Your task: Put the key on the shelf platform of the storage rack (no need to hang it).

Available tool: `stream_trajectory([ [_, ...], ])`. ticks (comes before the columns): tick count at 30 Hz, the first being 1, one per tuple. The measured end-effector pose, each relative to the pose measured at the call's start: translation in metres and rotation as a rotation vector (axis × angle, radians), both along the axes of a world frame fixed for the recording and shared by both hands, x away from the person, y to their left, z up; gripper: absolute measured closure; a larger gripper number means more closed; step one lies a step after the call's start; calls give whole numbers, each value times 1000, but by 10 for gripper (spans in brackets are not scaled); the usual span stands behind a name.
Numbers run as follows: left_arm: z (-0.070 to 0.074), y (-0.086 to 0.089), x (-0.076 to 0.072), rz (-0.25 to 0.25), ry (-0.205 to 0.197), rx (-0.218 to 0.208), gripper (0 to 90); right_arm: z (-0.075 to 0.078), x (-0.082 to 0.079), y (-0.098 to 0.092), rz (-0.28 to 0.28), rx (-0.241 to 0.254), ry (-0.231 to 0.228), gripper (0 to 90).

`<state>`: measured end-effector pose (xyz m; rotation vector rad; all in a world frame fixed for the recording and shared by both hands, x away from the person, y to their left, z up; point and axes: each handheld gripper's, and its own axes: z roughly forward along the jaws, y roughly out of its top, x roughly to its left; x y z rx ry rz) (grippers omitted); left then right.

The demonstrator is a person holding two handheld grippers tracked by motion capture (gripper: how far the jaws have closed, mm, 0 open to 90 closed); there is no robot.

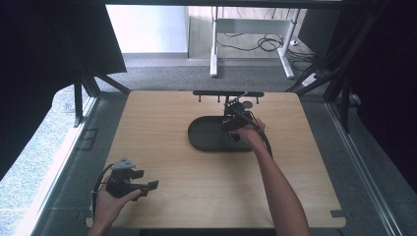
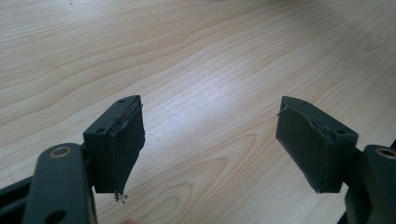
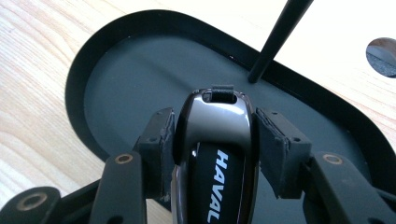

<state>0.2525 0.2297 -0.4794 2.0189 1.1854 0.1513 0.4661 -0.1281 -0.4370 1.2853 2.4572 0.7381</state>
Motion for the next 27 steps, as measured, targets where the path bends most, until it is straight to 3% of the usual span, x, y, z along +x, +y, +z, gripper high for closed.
stream_trajectory([
  [27,0,2,0,3,-2,-1,239,-38,17,4,-38,-31,13,500],
])
